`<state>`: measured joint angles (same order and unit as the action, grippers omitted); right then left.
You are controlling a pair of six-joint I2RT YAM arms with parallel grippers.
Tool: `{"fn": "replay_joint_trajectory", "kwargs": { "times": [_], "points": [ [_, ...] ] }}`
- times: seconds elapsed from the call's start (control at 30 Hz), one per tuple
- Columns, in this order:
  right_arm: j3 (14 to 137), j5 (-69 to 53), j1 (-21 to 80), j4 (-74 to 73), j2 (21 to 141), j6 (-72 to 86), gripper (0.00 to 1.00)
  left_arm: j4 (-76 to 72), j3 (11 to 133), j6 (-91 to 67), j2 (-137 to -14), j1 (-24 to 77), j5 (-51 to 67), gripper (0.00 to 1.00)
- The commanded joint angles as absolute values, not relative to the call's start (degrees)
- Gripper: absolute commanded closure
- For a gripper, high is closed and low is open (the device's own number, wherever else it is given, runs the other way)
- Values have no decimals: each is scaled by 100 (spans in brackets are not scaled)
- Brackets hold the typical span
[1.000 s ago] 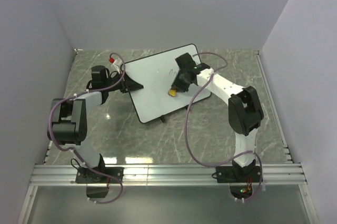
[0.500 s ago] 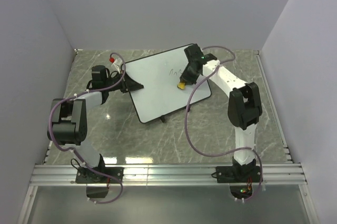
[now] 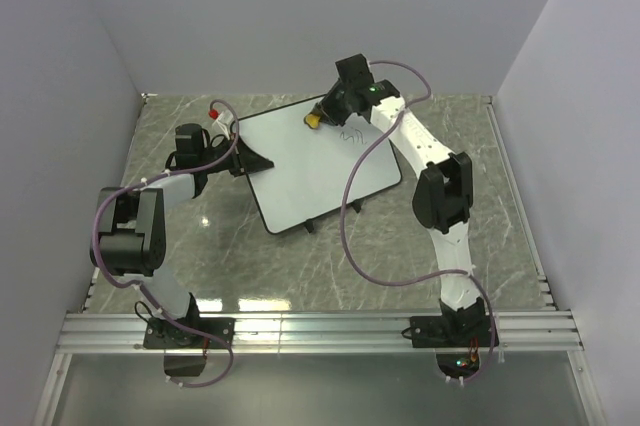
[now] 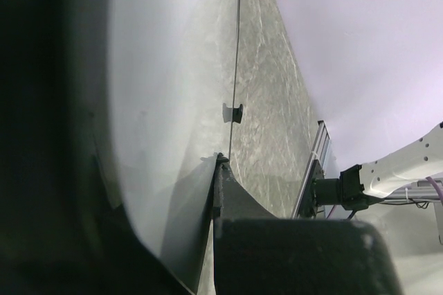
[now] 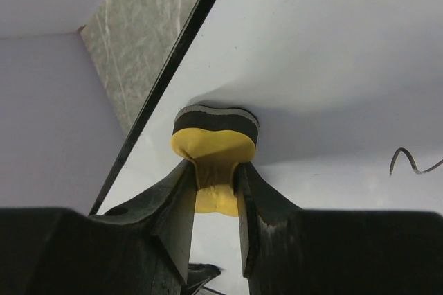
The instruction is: Erase the whiteboard
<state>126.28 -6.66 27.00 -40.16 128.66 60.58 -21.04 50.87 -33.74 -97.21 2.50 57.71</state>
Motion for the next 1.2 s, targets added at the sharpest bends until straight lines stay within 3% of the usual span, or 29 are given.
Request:
{"fn": "replay_joint_trajectory", "kwargs": {
  "times": [0.0, 0.33, 0.5, 0.7, 1.0, 1.17],
  "points": [
    [12016, -616, 2725, -3850, 12710, 6083, 100, -1222, 4878, -2303, -9967, 642, 5019, 100],
    [9109, 193, 2488, -3727, 11444, 5695, 100, -1301, 4922, -2338, -10090, 642, 5080, 100],
    [8877, 369, 2137, -3805, 11241, 5695, 100, -1362, 4922, -2373, -10143, 642, 5124, 100],
    [9640, 168, 1951, -3981, 11610, 5739, 100, -1266, 4939, -2294, -10151, 650, 5107, 100],
    [12371, -509, 1977, -4201, 12822, 6187, 100, -1257, 4948, -2294, -10134, 668, 5106, 100],
    [12981, -721, 1960, -3964, 13174, 6512, 100, -1239, 4931, -2285, -10099, 677, 5106, 100]
  ]
}}
